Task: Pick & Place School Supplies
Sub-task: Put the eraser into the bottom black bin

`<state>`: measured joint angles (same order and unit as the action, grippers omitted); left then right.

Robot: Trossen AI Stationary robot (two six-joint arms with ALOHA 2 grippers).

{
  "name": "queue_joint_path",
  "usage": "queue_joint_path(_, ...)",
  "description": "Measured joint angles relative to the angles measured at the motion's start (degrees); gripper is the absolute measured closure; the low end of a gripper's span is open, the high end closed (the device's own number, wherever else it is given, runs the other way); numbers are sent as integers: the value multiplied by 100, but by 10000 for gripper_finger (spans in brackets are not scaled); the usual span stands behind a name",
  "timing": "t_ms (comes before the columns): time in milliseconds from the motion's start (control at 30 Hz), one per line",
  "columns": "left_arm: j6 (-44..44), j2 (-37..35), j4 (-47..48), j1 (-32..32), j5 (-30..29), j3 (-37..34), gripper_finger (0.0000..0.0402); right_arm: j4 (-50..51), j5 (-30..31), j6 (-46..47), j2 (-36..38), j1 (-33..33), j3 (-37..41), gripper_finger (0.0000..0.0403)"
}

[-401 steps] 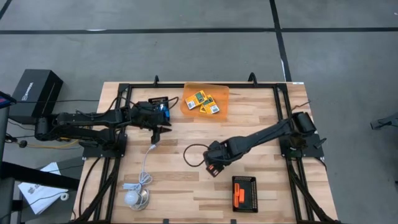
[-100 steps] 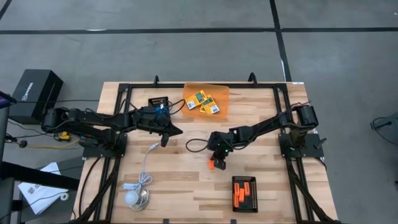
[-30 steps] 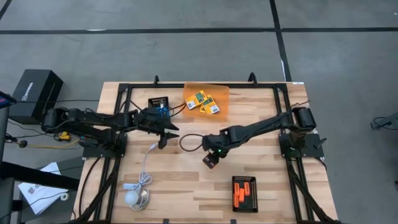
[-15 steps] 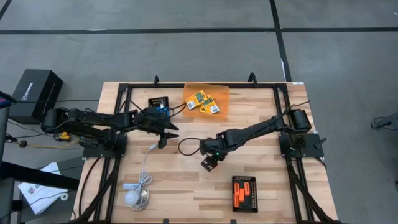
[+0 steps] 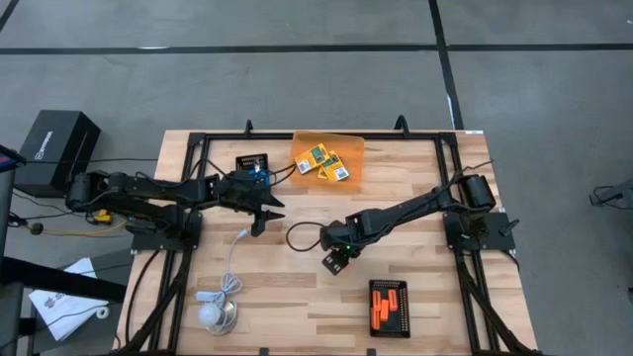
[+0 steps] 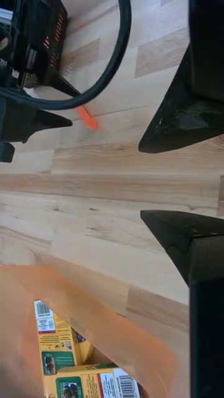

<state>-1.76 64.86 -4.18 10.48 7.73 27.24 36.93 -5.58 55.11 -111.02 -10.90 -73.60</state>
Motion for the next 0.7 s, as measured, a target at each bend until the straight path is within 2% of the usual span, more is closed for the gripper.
queue_joint_path(233, 2, 0, 35, 0, -2, 0, 247, -50, 203, 44, -63, 4, -4, 227)
queue_joint_path(467, 0, 0, 93, 0, -1, 0, 247, -278, -105, 91, -406, -20, -26, 220)
queue_joint_path(567, 0, 0, 118, 0, 0, 0, 247, -271, -29, 86, -415, -19, -26, 220)
queue_joint_path(633, 1, 0, 128, 0, -2, 0, 247, -225, -38, 72, -421, 36, -28, 237)
queue_joint_path(700, 0, 0, 131, 0, -2, 0, 247, -178, -87, 29, -427, 105, -24, 275)
